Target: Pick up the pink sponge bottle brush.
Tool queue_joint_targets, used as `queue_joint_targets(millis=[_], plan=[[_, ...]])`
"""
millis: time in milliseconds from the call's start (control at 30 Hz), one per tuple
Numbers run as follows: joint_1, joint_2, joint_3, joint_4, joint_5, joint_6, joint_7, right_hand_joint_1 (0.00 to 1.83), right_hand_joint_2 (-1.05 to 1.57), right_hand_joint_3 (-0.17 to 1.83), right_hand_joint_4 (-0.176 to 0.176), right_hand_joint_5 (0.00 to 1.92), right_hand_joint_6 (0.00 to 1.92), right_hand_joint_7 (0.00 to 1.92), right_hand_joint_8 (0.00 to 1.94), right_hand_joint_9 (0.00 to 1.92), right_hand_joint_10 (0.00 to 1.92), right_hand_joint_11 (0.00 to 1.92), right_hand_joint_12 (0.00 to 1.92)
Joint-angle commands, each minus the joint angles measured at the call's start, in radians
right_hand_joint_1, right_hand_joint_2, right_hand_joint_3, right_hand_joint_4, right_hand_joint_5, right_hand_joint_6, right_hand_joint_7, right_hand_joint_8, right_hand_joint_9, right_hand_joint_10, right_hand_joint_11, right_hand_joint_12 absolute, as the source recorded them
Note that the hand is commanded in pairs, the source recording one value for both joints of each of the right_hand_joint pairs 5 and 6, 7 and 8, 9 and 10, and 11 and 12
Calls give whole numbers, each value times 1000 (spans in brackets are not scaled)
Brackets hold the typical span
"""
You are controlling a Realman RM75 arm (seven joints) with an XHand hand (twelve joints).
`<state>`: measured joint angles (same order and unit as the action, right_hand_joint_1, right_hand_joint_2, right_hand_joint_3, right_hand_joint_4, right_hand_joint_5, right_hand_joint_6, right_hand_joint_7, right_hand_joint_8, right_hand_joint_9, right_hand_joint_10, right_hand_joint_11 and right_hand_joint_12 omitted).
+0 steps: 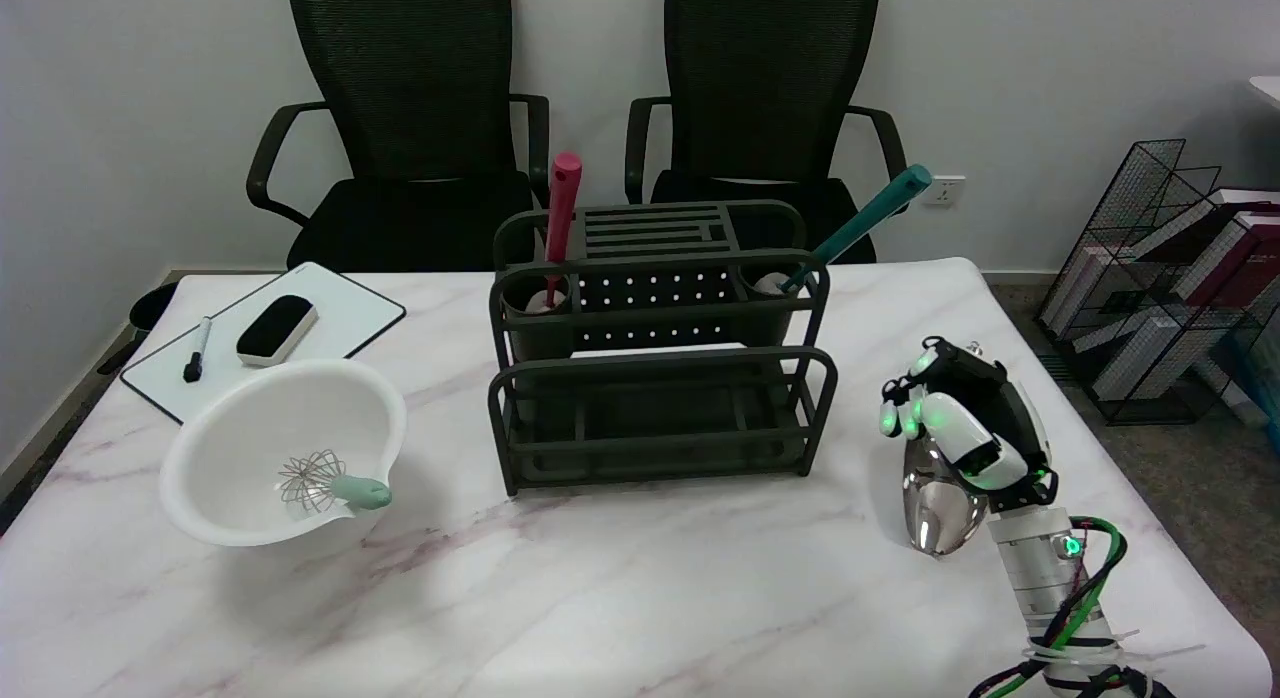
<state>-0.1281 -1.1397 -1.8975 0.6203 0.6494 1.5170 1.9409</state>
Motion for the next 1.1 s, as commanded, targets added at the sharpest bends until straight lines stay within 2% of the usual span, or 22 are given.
queue_joint_targets(millis=[33,100,233,433,600,833,1100], plan=[[-3,-16,0,-3,29,23,-60,1094,295,958,0,1024,1024,1348,1348,1331,1331,1288,1288],[-3,-15,2,45,22,38,-70,1105,261,982,0,1010,1010,1313,1313,1250,1250,1260,1260],[-1,-11,-12,200,-6,17,-73,1138,252,984,0,984,984,1284,1284,1213,1213,1234,1234],[15,-1,15,439,-139,-144,-77,1108,310,925,0,940,940,1257,1257,1230,1230,1215,1215],[20,20,47,686,-215,-363,-77,1118,308,920,0,874,874,1238,1238,1220,1220,1196,1196],[69,30,83,844,-246,-656,-77,1133,314,904,0,793,793,1204,1204,1202,1202,1152,1152],[323,83,31,872,-234,-866,-56,1142,283,904,0,752,752,1185,1185,1183,1183,1112,1112]])
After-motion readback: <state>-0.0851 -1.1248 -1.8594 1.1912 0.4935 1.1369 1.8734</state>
